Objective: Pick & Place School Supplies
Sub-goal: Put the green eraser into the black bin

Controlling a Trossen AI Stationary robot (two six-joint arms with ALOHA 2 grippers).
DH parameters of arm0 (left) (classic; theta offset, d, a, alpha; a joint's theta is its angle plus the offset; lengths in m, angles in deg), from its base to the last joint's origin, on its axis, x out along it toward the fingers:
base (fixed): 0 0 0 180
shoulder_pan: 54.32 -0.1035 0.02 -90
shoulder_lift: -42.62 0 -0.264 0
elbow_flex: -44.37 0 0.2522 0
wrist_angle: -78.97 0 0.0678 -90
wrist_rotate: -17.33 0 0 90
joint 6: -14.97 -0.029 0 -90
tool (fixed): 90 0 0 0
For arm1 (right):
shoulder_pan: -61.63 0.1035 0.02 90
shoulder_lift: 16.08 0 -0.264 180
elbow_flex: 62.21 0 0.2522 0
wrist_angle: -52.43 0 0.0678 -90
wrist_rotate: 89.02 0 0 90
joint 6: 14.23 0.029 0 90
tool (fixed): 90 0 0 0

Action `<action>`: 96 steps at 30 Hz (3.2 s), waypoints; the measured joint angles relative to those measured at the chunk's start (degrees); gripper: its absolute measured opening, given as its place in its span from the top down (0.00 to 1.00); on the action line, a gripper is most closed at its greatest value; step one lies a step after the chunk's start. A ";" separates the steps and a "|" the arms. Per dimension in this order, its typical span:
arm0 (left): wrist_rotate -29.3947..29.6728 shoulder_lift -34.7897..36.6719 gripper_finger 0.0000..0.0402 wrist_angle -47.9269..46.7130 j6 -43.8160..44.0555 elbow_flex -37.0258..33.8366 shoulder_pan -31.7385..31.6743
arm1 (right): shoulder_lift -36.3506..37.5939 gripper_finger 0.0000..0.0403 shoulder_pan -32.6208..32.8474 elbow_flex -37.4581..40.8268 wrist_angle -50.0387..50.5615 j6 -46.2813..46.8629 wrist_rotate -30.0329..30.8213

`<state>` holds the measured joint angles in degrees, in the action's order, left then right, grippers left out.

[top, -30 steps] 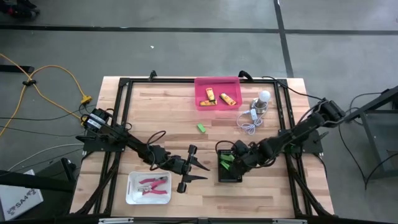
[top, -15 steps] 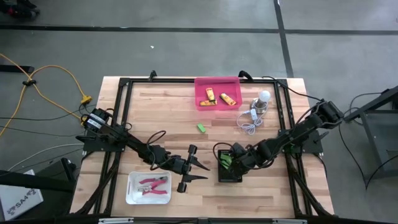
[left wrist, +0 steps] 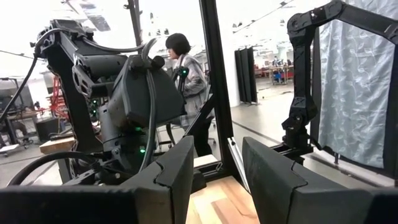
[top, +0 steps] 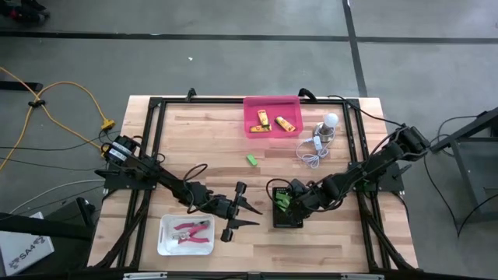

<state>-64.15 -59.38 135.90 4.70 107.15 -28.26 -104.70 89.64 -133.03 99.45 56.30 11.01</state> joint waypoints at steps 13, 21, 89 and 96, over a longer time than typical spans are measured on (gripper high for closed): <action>0.06 0.00 0.67 0.00 1.29 0.00 -0.02 | 0.00 0.89 0.00 0.00 -0.95 -1.82 0.04; 0.24 0.00 0.67 0.00 1.29 0.00 0.00 | 0.00 0.89 0.00 0.00 -0.56 -1.85 -0.19; 7.55 7.34 0.67 -56.48 5.91 -0.02 -21.04 | 15.64 0.74 -5.38 0.00 12.01 -13.80 -2.05; 6.21 7.34 0.67 -59.20 -9.25 -0.02 -23.24 | 15.54 0.74 -5.40 0.02 11.86 -15.33 -2.01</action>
<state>-57.95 -52.03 76.70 -4.54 107.12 -51.50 -89.16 84.24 -133.00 111.31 40.96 8.99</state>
